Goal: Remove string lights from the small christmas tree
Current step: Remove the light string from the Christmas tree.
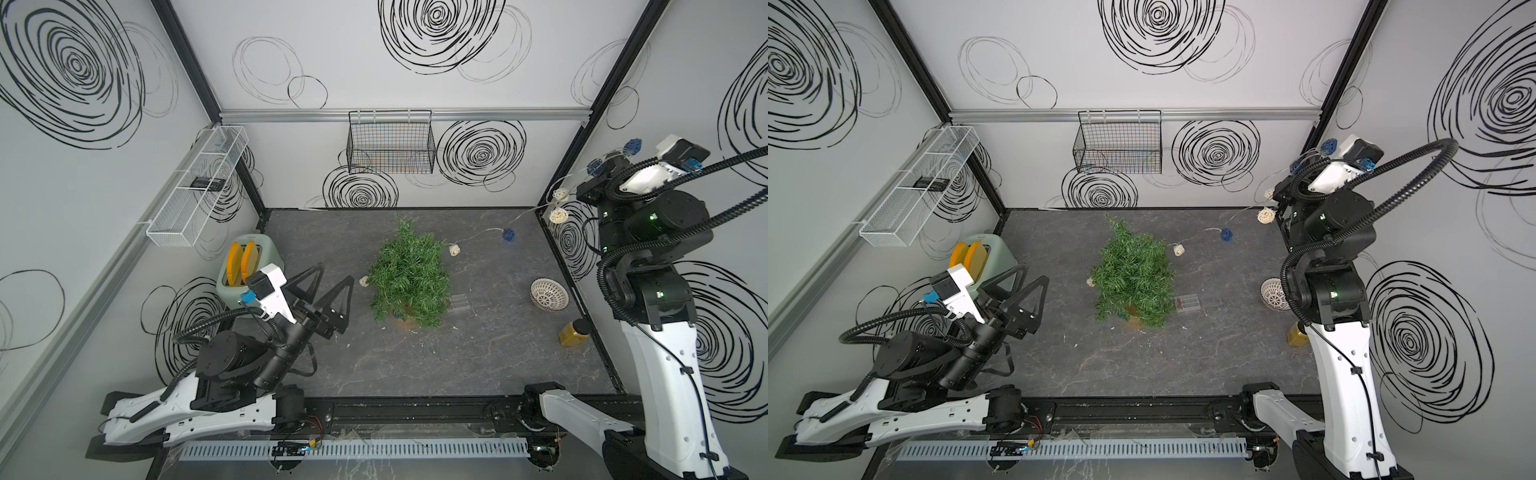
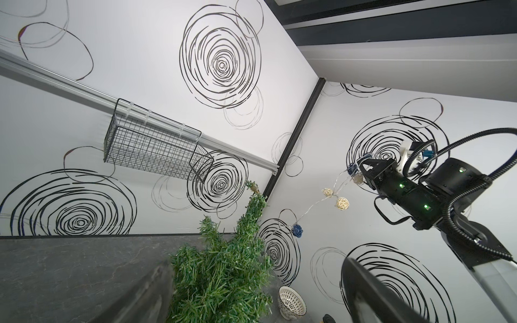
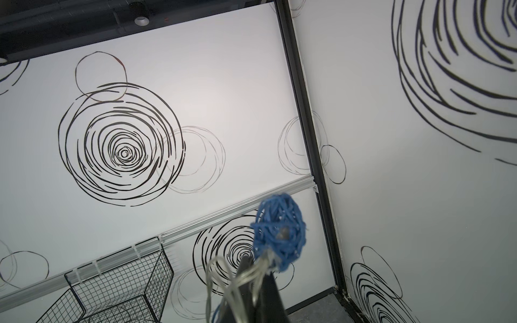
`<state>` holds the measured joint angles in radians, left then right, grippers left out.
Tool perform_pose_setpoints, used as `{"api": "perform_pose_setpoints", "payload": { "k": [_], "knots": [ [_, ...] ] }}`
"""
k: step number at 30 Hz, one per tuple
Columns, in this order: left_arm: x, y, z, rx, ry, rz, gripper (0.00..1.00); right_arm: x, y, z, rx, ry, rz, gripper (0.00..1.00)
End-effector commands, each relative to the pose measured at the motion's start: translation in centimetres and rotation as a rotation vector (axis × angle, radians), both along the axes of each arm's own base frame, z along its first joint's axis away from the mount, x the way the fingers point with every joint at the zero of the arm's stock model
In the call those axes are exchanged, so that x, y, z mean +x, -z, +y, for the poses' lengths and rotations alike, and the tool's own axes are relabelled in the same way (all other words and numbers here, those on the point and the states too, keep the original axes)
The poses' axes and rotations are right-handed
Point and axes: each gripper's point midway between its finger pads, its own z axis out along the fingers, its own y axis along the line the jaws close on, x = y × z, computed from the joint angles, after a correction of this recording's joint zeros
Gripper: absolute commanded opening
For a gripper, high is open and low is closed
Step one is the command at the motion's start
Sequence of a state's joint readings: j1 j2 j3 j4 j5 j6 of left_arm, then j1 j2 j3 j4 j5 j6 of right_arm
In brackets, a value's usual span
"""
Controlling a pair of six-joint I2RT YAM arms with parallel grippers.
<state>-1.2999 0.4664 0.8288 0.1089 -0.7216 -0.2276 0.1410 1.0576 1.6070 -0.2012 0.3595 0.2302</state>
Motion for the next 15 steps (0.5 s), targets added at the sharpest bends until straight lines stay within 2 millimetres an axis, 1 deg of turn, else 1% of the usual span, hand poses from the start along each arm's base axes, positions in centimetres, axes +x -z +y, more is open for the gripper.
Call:
{"api": "perform_pose_setpoints", "payload": {
  "k": [1,4,7,9,12,15],
  "knots": [
    [0.1,-1.0,1.3,-0.019,-0.043,-0.015,0.96,1.8,0.9,1.0,0.0,-0.058,0.023,0.0],
    [0.4,-0.9,1.7,-0.004,-0.074,-0.008,0.96,3.5,0.9,1.8,0.0,-0.103,0.031,0.0],
    [0.8,-1.0,2.3,0.001,-0.115,-0.013,0.96,4.9,0.1,2.7,-0.002,-0.143,0.029,0.0],
    [1.0,-1.2,2.5,0.006,-0.142,-0.027,0.96,6.4,0.0,3.4,-0.001,-0.175,0.038,0.0],
    [1.6,-1.7,2.4,0.027,-0.182,-0.043,0.96,8.4,-0.2,4.3,0.0,-0.217,0.043,0.0],
    [2.7,-2.2,2.1,0.061,-0.224,-0.062,0.96,10.5,-0.5,5.5,-0.001,-0.269,0.037,0.0]
  ]
}}
